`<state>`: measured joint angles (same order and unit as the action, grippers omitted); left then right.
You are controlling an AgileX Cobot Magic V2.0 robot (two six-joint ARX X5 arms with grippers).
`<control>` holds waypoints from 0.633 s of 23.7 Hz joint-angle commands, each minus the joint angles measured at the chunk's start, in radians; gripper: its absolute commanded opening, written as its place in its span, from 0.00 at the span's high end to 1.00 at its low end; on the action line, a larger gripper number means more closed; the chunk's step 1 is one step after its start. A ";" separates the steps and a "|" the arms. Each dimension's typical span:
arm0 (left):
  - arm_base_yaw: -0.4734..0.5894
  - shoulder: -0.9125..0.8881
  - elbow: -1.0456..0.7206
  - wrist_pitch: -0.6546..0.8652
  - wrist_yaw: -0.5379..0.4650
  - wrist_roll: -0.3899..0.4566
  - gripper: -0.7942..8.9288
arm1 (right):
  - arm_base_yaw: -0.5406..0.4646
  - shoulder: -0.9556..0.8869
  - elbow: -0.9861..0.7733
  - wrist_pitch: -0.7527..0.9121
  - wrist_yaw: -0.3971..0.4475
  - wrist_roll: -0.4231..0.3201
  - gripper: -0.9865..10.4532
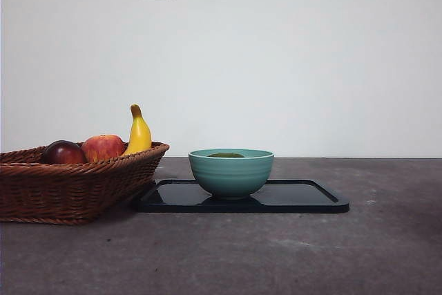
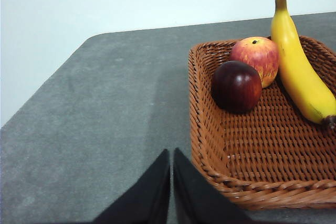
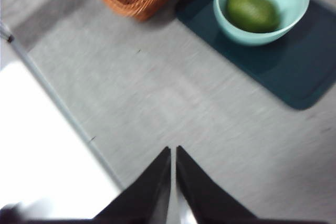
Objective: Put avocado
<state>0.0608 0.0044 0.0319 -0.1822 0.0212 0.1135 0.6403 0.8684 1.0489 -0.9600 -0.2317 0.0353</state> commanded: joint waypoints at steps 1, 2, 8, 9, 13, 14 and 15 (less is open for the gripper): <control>0.002 -0.001 -0.021 -0.005 -0.003 -0.006 0.91 | -0.098 -0.060 0.010 0.092 0.007 -0.047 0.91; 0.002 -0.001 -0.021 -0.005 -0.003 -0.006 0.91 | -0.174 -0.102 0.003 0.171 -0.006 -0.040 0.91; 0.002 -0.001 -0.021 -0.005 -0.003 -0.006 0.91 | -0.552 -0.370 -0.218 0.496 0.061 -0.073 0.91; 0.002 -0.001 -0.021 -0.005 -0.003 -0.006 0.91 | -0.588 -0.419 -0.289 0.558 0.084 -0.072 0.91; 0.002 -0.001 -0.021 -0.005 -0.003 -0.006 0.91 | -0.669 -0.568 -0.530 0.747 0.137 -0.069 0.91; 0.002 -0.001 -0.021 -0.005 -0.003 -0.006 0.91 | -0.679 -0.598 -0.577 0.774 0.139 -0.069 0.91; 0.002 -0.001 -0.021 -0.005 -0.003 -0.006 0.91 | -0.686 -0.626 -0.621 0.800 0.143 -0.069 0.91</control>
<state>0.0608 0.0044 0.0319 -0.1822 0.0216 0.1135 -0.0418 0.2607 0.4614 -0.1890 -0.0944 -0.0273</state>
